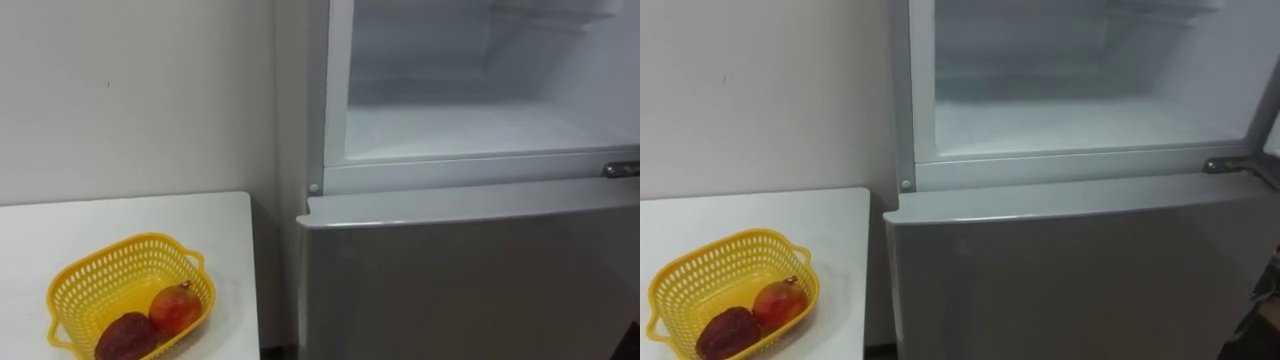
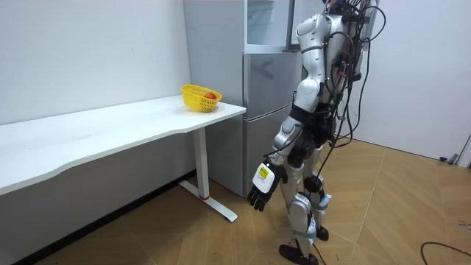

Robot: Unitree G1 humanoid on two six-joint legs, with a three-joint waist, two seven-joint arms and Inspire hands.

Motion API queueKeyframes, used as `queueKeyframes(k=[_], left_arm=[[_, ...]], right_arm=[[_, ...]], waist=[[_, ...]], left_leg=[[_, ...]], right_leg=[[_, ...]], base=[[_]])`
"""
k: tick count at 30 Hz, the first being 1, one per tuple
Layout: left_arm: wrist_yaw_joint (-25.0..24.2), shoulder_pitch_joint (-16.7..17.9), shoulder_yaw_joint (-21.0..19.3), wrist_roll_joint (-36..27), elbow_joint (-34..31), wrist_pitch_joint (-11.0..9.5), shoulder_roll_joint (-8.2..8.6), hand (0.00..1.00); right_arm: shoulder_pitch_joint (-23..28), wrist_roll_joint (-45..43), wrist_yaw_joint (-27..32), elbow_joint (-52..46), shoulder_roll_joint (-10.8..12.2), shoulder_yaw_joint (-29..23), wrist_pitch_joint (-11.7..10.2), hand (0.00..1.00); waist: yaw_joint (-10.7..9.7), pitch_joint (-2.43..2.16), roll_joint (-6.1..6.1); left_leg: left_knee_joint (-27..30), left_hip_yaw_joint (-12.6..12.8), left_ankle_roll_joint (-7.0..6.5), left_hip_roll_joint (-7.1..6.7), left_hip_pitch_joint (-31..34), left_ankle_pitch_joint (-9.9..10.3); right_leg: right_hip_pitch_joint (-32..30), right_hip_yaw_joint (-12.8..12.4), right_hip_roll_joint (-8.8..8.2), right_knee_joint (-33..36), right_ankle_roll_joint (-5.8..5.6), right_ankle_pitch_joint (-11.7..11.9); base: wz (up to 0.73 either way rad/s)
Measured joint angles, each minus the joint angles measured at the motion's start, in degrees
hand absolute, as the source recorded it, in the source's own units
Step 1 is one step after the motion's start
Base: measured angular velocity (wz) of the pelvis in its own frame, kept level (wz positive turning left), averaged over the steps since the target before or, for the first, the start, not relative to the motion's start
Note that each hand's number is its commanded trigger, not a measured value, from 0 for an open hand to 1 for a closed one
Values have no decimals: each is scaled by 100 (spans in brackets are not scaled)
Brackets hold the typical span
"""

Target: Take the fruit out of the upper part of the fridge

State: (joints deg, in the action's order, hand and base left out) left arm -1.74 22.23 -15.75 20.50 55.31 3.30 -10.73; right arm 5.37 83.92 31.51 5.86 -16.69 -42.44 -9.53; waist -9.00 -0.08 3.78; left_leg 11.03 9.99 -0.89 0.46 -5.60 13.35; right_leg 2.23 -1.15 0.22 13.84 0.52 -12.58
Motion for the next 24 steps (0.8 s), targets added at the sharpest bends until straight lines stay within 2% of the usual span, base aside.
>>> queueKeyframes(k=[4,7,10,14,17,24], left_arm=[[-1,16,3,29,-1,-35,1,0],[5,25,4,37,0,-131,20,0],[5,26,7,38,-4,-133,27,0],[6,26,13,37,23,-174,135,0],[7,59,20,34,41,-261,134,0],[-95,71,16,37,218,-384,148,0]], right_arm=[[-155,-43,-57,-68,-149,1,-137,0],[-173,-151,-144,-453,-154,3,-185,0],[-175,-146,-300,-834,-176,3,-199,0],[-175,-231,-300,-1219,-176,15,-296,0],[-175,-564,-388,-1588,-173,95,-413,0],[-175,-753,-547,-1745,-173,322,-423,0]], waist=[[37,0,-9],[61,-1,-61],[105,-3,-67],[143,0,-71],[149,7,-79],[179,2,-107]], left_leg=[[25,-4,0,0,8,0],[25,-4,0,0,43,0],[27,-8,1,2,14,-1],[36,-53,1,-2,-9,-1],[40,-66,2,-1,-6,-1],[47,-64,1,-11,31,-1]], right_leg=[[1,20,-6,-12,0,0],[-8,25,-7,-21,0,0],[33,45,-10,-6,3,2],[67,66,-13,-8,4,2],[45,84,-12,-19,8,-11],[-19,64,-15,89,3,-16]], base=[[0],[0],[0],[2],[3],[0]])
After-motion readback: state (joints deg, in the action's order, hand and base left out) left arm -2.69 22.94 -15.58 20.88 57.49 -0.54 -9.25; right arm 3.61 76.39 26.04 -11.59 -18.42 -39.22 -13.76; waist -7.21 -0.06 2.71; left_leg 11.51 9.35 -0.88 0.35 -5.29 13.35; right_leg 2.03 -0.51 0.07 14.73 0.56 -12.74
